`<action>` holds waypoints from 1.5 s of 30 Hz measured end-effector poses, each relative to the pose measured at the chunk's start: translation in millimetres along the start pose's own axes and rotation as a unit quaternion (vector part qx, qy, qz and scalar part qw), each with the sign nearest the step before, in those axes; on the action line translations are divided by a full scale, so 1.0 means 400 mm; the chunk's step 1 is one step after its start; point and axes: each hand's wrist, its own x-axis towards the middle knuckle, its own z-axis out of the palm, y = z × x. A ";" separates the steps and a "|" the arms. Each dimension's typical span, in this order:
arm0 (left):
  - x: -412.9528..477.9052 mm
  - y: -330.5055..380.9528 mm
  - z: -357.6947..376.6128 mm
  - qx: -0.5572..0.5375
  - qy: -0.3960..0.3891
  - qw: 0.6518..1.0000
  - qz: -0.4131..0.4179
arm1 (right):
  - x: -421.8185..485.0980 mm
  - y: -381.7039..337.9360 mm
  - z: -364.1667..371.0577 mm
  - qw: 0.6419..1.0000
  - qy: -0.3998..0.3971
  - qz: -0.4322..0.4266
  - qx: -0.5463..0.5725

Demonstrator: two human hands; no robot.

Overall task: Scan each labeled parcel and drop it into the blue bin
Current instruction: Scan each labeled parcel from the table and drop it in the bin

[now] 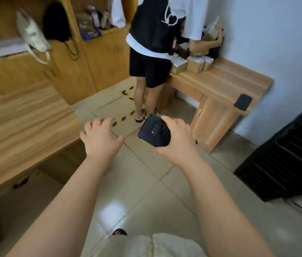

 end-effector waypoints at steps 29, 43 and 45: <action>0.196 -1.168 -0.347 0.011 0.082 0.875 -0.477 | 0.455 -1.196 0.760 0.900 -0.254 -0.352 0.018; 0.358 -1.571 -0.457 0.017 0.103 0.821 -0.561 | 0.560 -1.651 1.043 0.846 -0.321 -0.425 0.017; 0.346 -1.641 -0.462 0.018 0.097 0.815 -0.571 | 0.548 -1.690 1.093 0.846 -0.328 -0.420 0.015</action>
